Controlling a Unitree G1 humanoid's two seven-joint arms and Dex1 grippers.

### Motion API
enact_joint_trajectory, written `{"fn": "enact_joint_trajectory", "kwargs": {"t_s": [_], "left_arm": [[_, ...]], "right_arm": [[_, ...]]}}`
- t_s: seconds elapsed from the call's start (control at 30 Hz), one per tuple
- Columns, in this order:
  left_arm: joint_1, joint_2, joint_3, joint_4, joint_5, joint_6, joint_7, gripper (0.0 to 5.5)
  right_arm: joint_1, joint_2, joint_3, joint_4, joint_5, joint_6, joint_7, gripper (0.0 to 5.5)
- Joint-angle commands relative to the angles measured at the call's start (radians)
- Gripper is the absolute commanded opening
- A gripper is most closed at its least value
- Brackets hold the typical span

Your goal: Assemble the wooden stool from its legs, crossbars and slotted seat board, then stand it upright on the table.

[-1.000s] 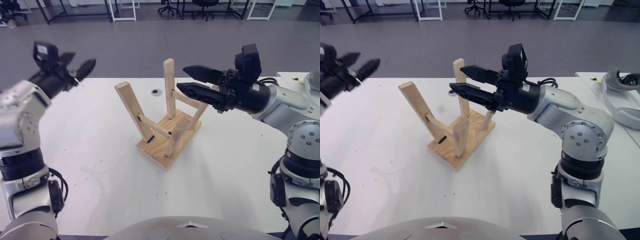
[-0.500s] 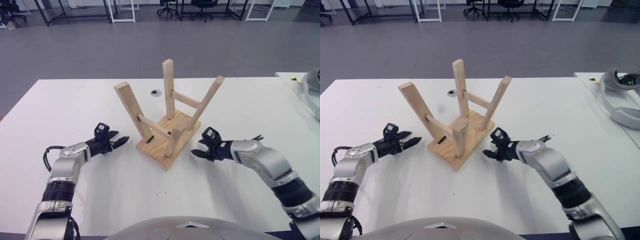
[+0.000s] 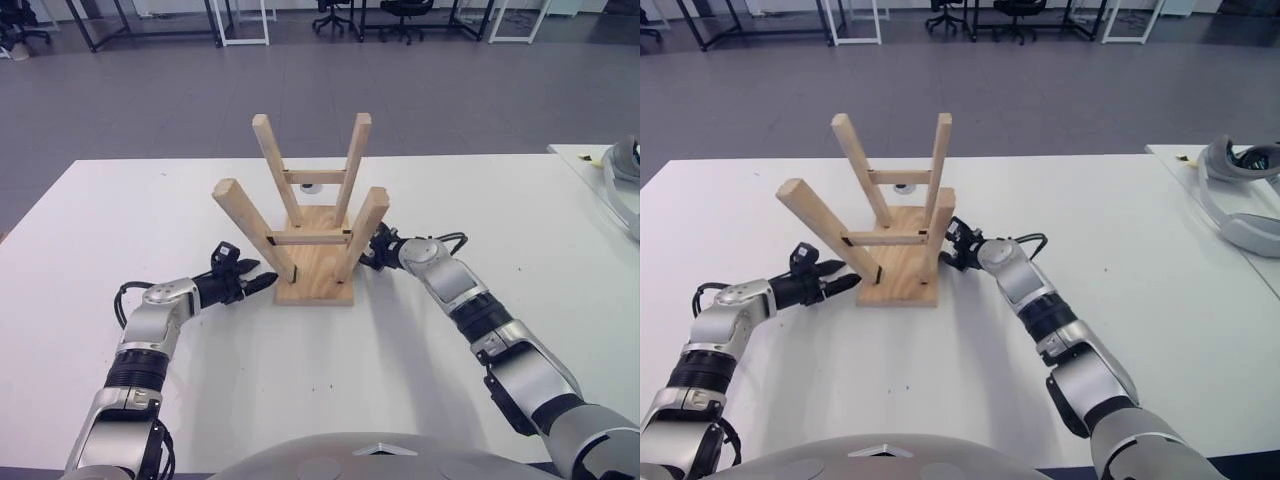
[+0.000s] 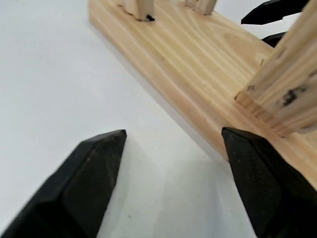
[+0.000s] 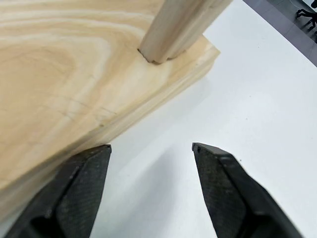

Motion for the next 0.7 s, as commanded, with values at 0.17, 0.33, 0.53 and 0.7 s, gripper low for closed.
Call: {"fn": "enact_joint_trajectory", "kwargs": {"t_s": [0.17, 0.33, 0.53, 0.7], "left_arm": [[0.084, 0.005, 0.037, -0.182, -0.036, 0.092, 0.056, 3.57], [0.193, 0.070, 0.248, -0.487, -0.029, 0.144, 0.259, 3.57], [0.104, -0.009, 0.427, -0.850, -0.144, 0.250, 0.526, 3.57], [-0.042, -0.076, 0.415, -1.010, -0.293, 0.338, 0.690, 3.57]], "right_arm": [[-0.110, 0.027, -0.119, 0.146, -0.024, -0.124, 0.009, 3.09], [-0.008, -0.089, -0.332, -0.229, -0.035, -0.078, -0.150, 3.09], [-0.089, -0.042, -0.526, -0.878, 0.142, 0.100, -0.211, 3.09], [-0.203, 0.107, -0.488, -1.165, 0.353, 0.345, -0.269, 3.09]]}}
